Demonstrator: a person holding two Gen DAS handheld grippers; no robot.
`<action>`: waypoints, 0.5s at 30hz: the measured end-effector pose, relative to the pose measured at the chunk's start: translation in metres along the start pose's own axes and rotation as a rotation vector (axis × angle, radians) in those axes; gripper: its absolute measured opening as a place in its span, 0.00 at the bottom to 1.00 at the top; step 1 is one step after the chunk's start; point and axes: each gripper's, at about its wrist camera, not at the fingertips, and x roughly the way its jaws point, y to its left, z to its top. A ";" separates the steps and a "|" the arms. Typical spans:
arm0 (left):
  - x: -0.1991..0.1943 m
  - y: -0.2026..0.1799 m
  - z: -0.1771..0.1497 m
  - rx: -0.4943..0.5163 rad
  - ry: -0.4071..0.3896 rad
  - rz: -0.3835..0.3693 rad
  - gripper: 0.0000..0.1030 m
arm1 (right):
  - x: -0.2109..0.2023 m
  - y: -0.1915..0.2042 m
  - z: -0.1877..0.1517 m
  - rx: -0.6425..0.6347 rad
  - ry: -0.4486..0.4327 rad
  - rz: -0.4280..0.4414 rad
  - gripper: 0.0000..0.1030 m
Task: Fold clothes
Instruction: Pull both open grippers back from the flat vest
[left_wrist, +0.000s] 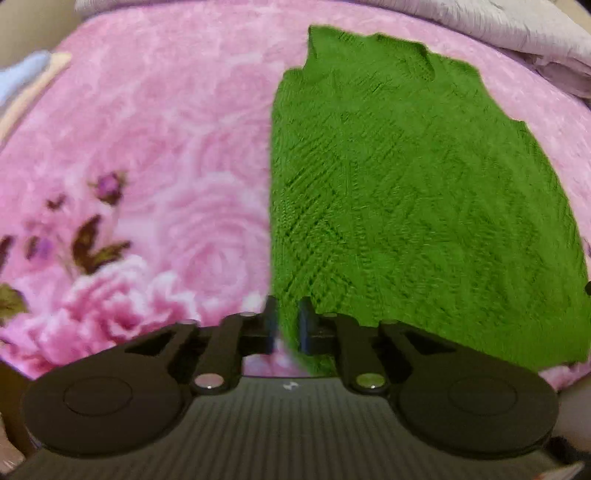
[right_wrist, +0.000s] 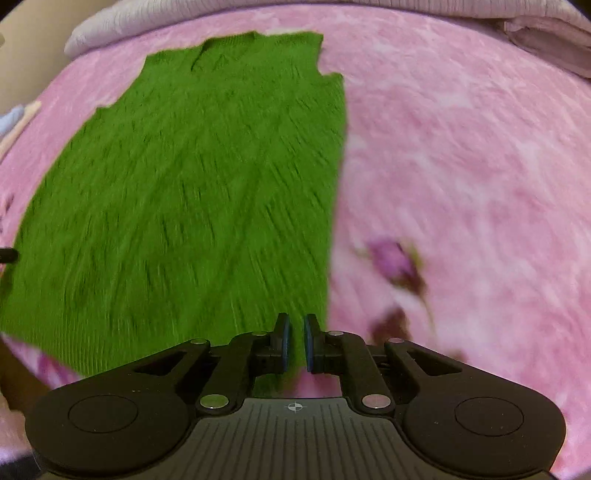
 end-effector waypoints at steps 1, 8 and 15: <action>-0.009 -0.007 0.005 0.002 -0.021 -0.010 0.10 | -0.006 0.000 0.002 0.013 0.001 -0.008 0.09; 0.010 -0.080 0.047 0.113 -0.161 -0.240 0.10 | -0.004 0.057 0.053 -0.078 -0.256 0.156 0.09; 0.036 -0.089 0.012 0.267 -0.210 -0.296 0.12 | 0.051 0.104 0.034 -0.170 -0.308 0.101 0.09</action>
